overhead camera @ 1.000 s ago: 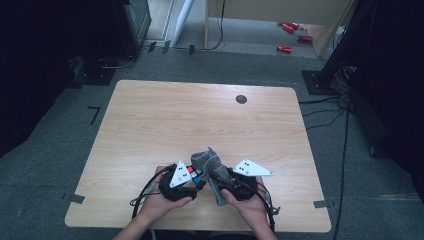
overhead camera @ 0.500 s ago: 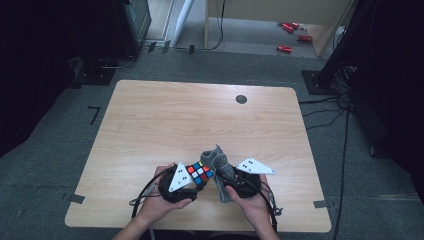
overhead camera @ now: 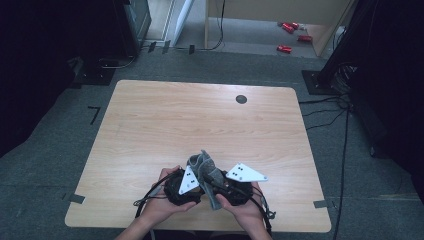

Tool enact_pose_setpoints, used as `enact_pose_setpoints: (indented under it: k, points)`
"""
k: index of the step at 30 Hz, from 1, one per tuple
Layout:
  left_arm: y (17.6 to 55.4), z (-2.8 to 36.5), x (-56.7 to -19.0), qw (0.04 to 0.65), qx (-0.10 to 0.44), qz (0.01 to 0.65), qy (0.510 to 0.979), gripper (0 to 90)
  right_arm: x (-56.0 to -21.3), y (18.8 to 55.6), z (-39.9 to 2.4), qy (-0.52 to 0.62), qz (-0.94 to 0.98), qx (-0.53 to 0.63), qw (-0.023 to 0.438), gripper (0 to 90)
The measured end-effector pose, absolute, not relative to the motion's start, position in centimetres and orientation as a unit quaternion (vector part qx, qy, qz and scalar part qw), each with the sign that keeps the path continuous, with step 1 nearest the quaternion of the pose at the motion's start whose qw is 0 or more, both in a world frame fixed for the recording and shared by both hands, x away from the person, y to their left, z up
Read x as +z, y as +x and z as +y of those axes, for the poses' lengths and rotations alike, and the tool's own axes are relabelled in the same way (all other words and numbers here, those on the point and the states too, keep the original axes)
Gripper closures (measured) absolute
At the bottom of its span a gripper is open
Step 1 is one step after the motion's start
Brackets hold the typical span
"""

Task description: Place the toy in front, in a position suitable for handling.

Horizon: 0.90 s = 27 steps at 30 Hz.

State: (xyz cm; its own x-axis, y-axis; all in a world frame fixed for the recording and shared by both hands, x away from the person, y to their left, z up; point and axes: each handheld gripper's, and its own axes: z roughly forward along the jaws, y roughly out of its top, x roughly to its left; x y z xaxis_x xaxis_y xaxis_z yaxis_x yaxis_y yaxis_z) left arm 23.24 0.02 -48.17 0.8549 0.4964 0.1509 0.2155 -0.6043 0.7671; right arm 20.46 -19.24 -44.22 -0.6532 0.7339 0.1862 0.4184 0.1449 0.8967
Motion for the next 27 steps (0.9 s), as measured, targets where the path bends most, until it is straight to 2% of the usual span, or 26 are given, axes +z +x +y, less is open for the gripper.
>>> enact_pose_setpoints:
  k: [5,10,13,18,21,24,27]
  points:
    - [23.2,0.2,-47.9,0.396,0.186,0.202,0.876,34.7,-44.6,20.6,-19.3,0.393,0.744,0.504,0.195,64.5]
    - [23.4,0.5,-47.7,0.405,0.183,0.208,0.871,34.7,-44.8,21.6,-21.2,0.443,0.73,0.477,0.209,65.4]
    - [23.5,0.3,-48.0,0.385,0.191,0.211,0.878,34.6,-44.4,21.4,-21.7,0.44,0.716,0.509,0.189,65.2]
    - [23.4,-0.2,-48.2,0.379,0.185,0.208,0.883,34.6,-43.8,20.4,-19.4,0.391,0.743,0.514,0.176,63.9]
    - [23.0,-0.4,-48.2,0.38,0.191,0.204,0.882,34.6,-44.4,20.1,-18.2,0.377,0.762,0.491,0.189,62.7]
    - [23.1,-0.1,-48.0,0.386,0.192,0.205,0.879,34.7,-44.6,20.5,-18.7,0.378,0.758,0.502,0.177,63.9]
    - [23.2,0.0,-47.9,0.389,0.195,0.208,0.876,34.6,-44.6,20.8,-19.3,0.388,0.751,0.498,0.192,64.6]
